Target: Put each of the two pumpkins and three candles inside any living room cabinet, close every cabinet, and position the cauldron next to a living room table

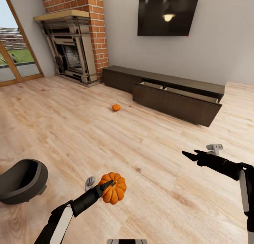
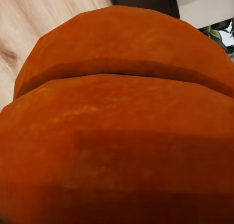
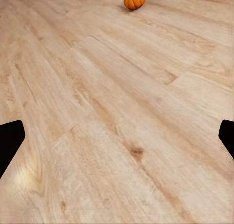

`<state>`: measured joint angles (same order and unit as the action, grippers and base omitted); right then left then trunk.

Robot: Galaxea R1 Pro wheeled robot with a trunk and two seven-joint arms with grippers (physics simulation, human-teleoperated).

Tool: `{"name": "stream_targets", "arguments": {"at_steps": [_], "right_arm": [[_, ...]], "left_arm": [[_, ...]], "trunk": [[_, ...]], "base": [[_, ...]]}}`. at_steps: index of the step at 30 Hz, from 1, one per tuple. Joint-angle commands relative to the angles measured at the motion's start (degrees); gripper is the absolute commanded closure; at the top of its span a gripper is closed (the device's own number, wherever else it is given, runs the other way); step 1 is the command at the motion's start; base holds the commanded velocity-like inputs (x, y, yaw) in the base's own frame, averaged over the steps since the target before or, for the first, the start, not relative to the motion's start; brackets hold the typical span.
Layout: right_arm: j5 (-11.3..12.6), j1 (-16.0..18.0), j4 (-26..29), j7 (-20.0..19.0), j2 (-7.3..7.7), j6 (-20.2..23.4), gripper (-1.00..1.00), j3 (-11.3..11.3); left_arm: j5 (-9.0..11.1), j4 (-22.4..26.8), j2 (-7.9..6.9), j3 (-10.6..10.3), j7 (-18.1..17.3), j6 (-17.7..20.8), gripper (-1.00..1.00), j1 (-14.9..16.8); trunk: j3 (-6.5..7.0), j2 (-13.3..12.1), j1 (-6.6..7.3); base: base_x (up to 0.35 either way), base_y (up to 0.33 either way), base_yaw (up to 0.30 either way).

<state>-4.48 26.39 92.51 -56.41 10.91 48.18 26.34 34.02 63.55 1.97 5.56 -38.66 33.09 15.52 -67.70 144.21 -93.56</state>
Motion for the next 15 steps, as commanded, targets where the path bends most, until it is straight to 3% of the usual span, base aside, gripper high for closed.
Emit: {"name": "stream_targets", "arguments": {"at_steps": [1, 15], "right_arm": [[-0.48, 0.06, 0.04, -0.54, -0.01, 0.29, -1.0, 0.07], [-0.09, -0.11, 0.04, -0.63, -0.09, 0.26, -1.0, 0.03]], "left_arm": [[0.61, 0.0, 0.06, 0.15, -0.19, 0.58, 1.0, 0.03], [0.61, -0.09, 0.05, 0.36, -0.27, 0.49, 1.0, 0.03]], "trunk": [[-0.05, 0.02, -0.02], [-0.05, 0.02, -0.02]], "base": [[0.338, -0.002, 0.0], [0.338, -0.069, 0.0]]}}
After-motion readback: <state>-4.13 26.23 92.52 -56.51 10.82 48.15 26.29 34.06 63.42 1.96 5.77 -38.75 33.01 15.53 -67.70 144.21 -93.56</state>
